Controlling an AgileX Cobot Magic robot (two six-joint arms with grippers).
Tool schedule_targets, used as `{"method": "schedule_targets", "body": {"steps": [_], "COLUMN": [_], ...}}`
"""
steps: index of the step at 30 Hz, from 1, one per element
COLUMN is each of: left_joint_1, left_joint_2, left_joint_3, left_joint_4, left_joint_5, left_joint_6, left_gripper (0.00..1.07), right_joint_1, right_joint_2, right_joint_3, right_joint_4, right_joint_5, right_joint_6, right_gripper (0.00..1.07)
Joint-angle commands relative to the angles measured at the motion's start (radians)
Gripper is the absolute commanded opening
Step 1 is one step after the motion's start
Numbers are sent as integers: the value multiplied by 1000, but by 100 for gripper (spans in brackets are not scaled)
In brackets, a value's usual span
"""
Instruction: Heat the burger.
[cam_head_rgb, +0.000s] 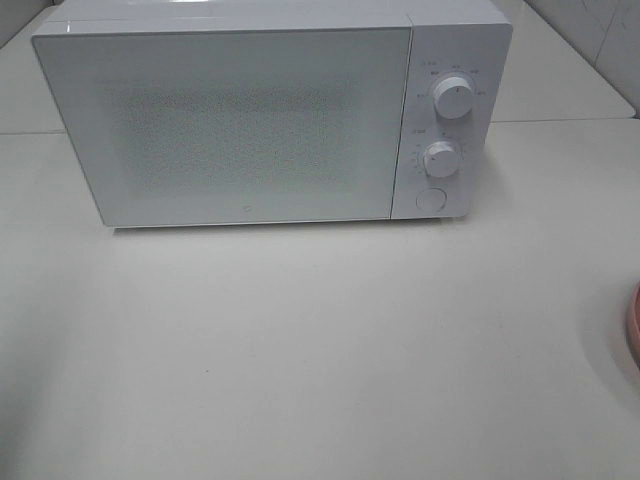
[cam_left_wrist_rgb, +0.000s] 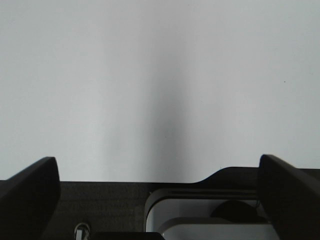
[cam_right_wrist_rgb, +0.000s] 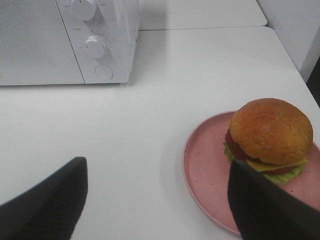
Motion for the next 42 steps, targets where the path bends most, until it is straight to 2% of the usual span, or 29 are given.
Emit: {"method": "schedule_targets", "body": {"steps": [1, 8, 24, 42], "left_joint_1": [3, 3, 2, 2], "left_joint_2": [-128, -382, -767, -761], "left_joint_3": [69, 241, 235, 235], "left_joint_4": [8, 7, 28, 32], "left_joint_5": [-51, -126, -128, -129], "left_joint_6": [27, 41, 43, 43], "left_gripper": [100, 100, 100, 100], "right_joint_1": [-6, -6, -6, -6], "right_joint_2": [-28, -28, -28, -28], "right_joint_3": [1, 1, 1, 1], "right_joint_4": [0, 0, 0, 0], "right_joint_5": [-7, -7, -7, -7], "right_joint_6": [4, 4, 4, 3], "right_gripper": [74, 74, 74, 74]}}
